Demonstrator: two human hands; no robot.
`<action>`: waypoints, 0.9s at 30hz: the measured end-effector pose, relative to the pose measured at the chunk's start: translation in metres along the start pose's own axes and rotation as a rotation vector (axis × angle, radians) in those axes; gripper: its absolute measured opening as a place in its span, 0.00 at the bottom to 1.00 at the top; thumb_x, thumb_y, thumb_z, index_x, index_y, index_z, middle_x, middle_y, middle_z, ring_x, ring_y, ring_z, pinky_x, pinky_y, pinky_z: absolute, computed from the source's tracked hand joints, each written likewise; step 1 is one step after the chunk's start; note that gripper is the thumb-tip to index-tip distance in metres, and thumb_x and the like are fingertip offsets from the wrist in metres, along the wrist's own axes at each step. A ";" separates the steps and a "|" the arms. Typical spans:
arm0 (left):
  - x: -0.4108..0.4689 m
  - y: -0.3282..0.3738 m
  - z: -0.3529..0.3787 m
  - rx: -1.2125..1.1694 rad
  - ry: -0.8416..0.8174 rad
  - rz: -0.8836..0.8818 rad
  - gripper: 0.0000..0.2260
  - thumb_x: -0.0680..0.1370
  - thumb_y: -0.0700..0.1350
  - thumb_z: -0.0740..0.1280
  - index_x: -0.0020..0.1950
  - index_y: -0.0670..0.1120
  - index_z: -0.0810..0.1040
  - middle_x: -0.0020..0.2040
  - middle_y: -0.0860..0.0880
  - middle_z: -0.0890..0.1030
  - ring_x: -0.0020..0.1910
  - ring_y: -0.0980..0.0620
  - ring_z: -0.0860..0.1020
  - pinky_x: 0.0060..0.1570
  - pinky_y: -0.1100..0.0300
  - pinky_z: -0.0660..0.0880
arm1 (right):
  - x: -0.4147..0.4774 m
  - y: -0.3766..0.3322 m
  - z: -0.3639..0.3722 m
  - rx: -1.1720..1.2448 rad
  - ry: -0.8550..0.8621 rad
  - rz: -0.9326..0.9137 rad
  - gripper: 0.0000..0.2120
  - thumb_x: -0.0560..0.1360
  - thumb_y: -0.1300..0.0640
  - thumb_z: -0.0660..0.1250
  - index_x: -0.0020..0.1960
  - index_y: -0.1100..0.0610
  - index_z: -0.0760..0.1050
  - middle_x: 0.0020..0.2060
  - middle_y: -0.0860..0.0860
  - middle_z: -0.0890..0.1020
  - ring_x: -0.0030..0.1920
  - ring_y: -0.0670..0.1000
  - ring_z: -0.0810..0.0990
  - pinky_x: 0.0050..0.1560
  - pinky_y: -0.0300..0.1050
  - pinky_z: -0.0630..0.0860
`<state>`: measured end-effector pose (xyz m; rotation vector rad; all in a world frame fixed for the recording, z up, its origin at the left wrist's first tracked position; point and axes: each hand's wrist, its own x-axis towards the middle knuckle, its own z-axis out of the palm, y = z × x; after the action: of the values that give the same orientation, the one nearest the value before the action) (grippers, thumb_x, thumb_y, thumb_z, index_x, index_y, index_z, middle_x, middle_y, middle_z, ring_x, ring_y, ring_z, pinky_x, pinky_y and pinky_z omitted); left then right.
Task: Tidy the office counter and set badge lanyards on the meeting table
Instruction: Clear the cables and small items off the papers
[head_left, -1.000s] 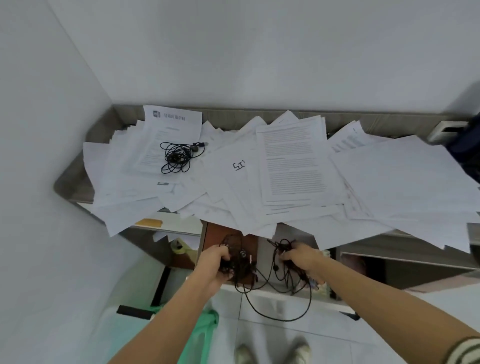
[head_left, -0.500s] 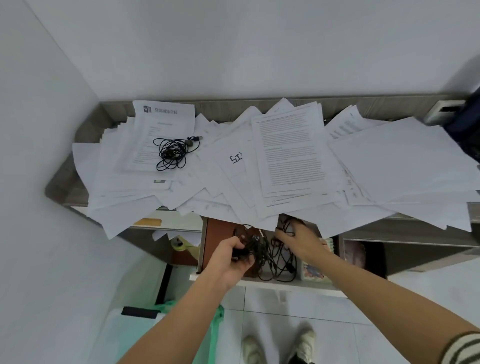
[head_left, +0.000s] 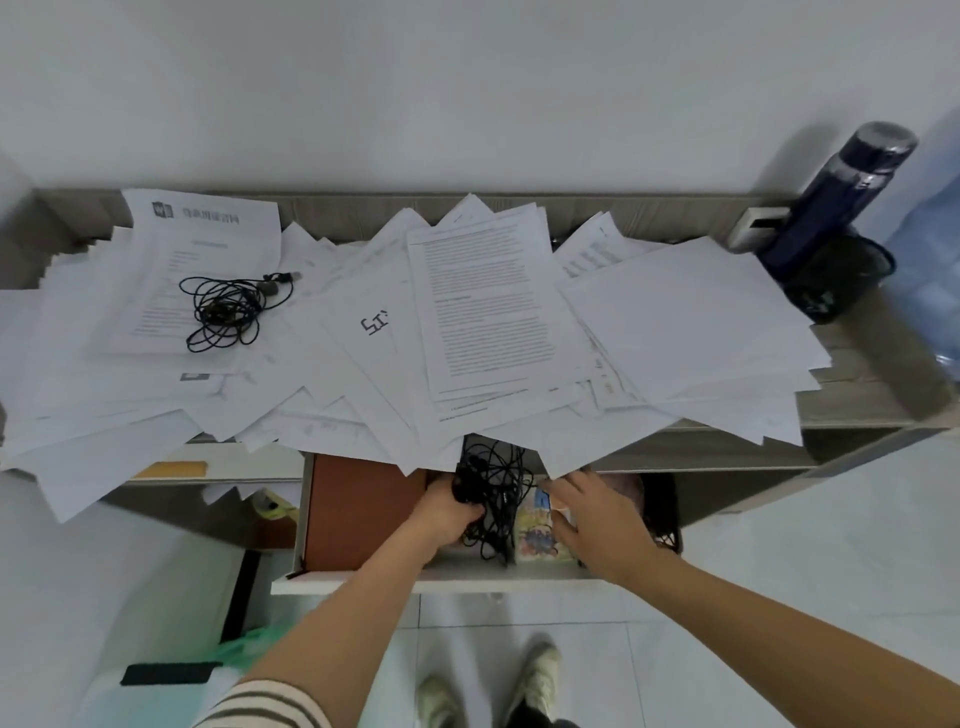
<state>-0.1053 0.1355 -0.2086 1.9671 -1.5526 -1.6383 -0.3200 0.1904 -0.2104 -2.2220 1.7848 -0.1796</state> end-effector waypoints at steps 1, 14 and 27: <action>-0.001 0.004 -0.004 -0.016 -0.035 -0.018 0.15 0.76 0.40 0.70 0.62 0.41 0.75 0.54 0.46 0.79 0.51 0.49 0.77 0.49 0.58 0.76 | 0.001 -0.003 0.001 -0.041 0.032 -0.055 0.23 0.70 0.55 0.72 0.64 0.51 0.74 0.56 0.51 0.78 0.53 0.54 0.79 0.38 0.46 0.80; -0.045 -0.037 -0.056 0.184 0.328 -0.049 0.13 0.77 0.43 0.66 0.61 0.46 0.76 0.54 0.44 0.80 0.47 0.47 0.81 0.48 0.54 0.79 | 0.086 -0.039 0.046 -0.410 -0.474 -0.255 0.28 0.83 0.42 0.48 0.80 0.51 0.51 0.79 0.56 0.50 0.79 0.57 0.46 0.76 0.60 0.48; -0.057 -0.046 -0.087 0.421 0.499 -0.014 0.12 0.77 0.48 0.64 0.59 0.49 0.77 0.56 0.49 0.81 0.54 0.49 0.78 0.52 0.55 0.75 | 0.051 -0.078 0.001 -0.316 -0.403 -0.273 0.22 0.81 0.51 0.56 0.74 0.47 0.63 0.65 0.60 0.71 0.63 0.61 0.72 0.53 0.51 0.74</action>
<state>-0.0016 0.1590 -0.1685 2.3440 -1.7588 -0.7579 -0.2350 0.1561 -0.1922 -2.4845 1.3661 0.4950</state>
